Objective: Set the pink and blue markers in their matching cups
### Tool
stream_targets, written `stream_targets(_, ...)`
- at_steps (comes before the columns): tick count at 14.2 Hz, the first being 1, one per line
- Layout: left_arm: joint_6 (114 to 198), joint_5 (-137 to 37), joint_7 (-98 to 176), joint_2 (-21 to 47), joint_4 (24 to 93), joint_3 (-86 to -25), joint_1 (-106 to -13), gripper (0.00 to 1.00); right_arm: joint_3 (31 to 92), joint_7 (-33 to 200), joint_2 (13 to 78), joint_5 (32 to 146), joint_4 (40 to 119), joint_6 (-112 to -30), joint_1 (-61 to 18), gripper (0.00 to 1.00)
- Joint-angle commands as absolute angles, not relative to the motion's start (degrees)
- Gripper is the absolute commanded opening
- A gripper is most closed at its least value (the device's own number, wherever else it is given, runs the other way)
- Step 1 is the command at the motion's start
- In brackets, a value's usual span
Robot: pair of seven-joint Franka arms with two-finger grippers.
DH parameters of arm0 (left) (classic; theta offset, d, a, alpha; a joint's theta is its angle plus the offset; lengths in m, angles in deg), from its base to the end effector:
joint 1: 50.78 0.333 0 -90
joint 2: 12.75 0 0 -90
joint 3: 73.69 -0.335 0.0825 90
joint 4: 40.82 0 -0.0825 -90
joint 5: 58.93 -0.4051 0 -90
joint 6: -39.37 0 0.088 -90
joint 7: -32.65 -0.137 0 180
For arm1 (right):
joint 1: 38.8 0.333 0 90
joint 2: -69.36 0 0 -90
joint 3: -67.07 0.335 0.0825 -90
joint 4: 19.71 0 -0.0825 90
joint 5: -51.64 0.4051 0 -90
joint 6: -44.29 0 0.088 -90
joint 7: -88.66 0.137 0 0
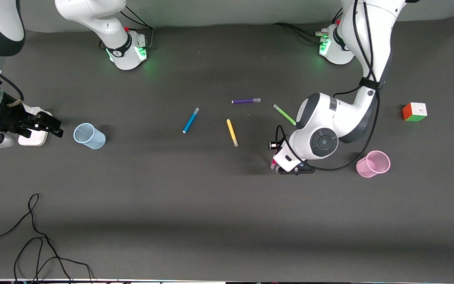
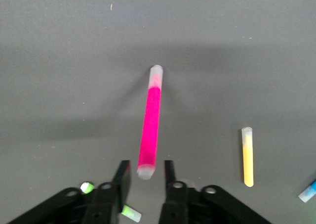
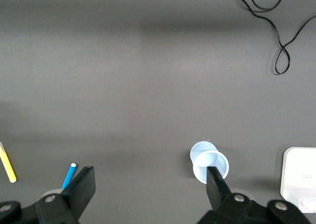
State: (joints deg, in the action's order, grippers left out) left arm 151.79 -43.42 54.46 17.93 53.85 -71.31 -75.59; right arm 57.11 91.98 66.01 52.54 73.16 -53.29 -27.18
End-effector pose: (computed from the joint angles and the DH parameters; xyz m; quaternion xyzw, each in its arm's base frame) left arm 0.5922 -0.3295 0.2623 0.9851 0.0206 -0.1551 0.0710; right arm 0.6042 0.0220 0.5664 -0.9998 0.0152 -0.0122 0.0033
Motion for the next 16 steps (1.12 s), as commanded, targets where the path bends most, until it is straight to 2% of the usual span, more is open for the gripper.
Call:
stream_targets(1,146.81,-43.54,54.71,15.23,52.7,-72.8,-75.49,1.0,57.05,93.05,64.26,53.66,70.91,-51.6,-27.11,1.0)
stream_targets(5,135.02,-51.18,53.48,4.68,52.43,-74.3,-70.49,1.0,57.22,93.14,64.09,53.75,71.0,-50.9,-27.11,1.0)
stream_targets(10,126.39,-54.89,36.64,-5.87,52.87,-74.3,-59.07,1.0,57.22,93.05,63.83,53.75,70.91,-49.84,-27.11,1.0)
stream_targets(13,125.85,-57.26,32.74,-10.27,54.27,-74.39,-54.75,1.0,57.13,93.05,63.91,53.75,71.08,-49.75,-27.11,1.0)
stream_targets(16,126.82,-57.61,32.73,-10.9,54.45,-74.39,-54.65,1.0,57.22,93.23,63.91,53.75,70.91,-49.67,-26.85,1.0)
